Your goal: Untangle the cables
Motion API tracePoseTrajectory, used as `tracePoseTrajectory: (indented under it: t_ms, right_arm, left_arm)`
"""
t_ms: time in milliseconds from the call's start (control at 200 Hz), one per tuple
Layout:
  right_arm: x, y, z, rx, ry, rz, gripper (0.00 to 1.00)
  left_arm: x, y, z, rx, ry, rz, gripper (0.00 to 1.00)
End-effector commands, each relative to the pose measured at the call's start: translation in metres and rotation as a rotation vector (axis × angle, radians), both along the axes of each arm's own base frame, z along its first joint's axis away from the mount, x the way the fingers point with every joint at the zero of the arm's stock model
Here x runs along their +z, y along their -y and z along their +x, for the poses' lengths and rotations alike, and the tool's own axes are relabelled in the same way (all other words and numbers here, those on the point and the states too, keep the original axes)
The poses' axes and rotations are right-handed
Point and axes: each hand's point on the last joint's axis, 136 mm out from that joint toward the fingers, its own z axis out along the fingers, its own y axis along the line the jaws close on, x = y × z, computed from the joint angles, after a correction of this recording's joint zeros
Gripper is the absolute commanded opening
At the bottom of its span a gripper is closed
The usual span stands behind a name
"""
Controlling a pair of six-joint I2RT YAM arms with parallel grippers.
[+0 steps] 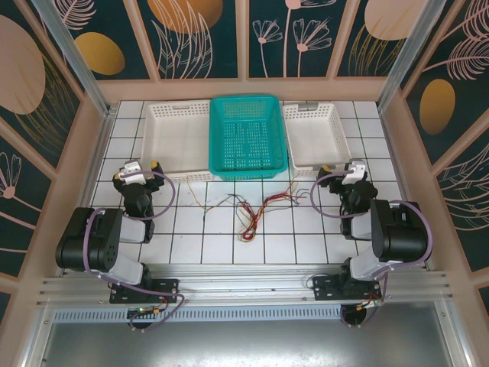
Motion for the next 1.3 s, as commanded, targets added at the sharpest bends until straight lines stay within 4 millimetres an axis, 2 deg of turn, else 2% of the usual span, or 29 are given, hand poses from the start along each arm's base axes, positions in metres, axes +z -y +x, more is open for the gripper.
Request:
tracePoseTrajectory:
  t_ms: [0, 636, 736, 816, 951, 1031, 1081, 1141, 1201, 1296]
  right_arm:
    - [0.007, -0.001, 0.004, 0.006, 0.023, -0.007, 0.99]
    - [0.01, 0.001, 0.006, -0.017, 0.019, -0.014, 0.99]
    - [0.026, 0.0, 0.011, -0.069, -0.007, -0.044, 0.99]
    - [0.044, -0.008, 0.007, -0.053, 0.017, -0.054, 0.99]
    - [0.089, -0.026, -0.008, -0.003, 0.107, 0.01, 0.99]
    - [0.117, -0.034, -0.011, 0.007, 0.114, 0.077, 0.99]
    - [0.131, -0.033, -0.012, -0.006, 0.093, 0.206, 0.99]
    - [0.134, -0.024, -0.014, -0.078, 0.027, 0.381, 0.99]
    - [0.127, -0.017, -0.017, -0.148, -0.049, 0.547, 0.99]
    - [0.137, -0.046, -0.018, 0.032, -0.073, 0.555, 0.99]
  left_arm:
    - [0.007, -0.005, -0.002, 0.023, 0.035, -0.011, 0.99]
    - [0.006, -0.005, -0.002, 0.023, 0.032, -0.01, 0.99]
    - [0.007, -0.005, -0.002, 0.024, 0.034, -0.01, 0.99]
    - [0.007, -0.005, -0.002, 0.025, 0.035, -0.013, 0.99]
    - [0.01, -0.003, -0.001, 0.012, 0.038, -0.009, 0.99]
    - [0.017, 0.0, 0.003, -0.009, 0.024, -0.002, 0.99]
    - [0.021, 0.004, 0.005, -0.035, 0.013, 0.008, 0.99]
    - [0.03, 0.009, 0.006, -0.063, 0.01, 0.014, 0.99]
    - [0.041, 0.01, 0.002, -0.069, 0.025, -0.001, 0.99]
    - [0.061, 0.01, -0.005, -0.064, 0.064, -0.104, 0.99]
